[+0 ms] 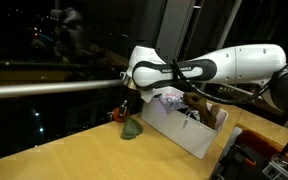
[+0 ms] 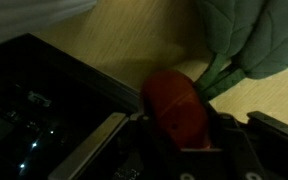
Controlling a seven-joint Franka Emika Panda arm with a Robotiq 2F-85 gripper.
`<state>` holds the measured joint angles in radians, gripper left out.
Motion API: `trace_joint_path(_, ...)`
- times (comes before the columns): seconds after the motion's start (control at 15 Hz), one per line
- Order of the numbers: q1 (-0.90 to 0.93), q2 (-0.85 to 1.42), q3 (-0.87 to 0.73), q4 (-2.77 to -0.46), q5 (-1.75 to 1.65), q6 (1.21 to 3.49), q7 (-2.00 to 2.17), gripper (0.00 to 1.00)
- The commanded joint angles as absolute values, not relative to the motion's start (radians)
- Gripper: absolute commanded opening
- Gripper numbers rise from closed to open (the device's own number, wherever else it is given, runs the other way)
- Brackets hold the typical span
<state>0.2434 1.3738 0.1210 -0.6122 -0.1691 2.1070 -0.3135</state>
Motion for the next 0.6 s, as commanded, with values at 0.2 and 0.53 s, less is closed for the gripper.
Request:
trace_joint_path(0.2, 0.253, 1.328, 0.124, -0.593, -0.170, 2.081, -0.319, 0.04)
trace_joint_path(0.53, 0.248, 1.200, 0.110, -0.661, -0.188, 2.097, -0.310, 0.05)
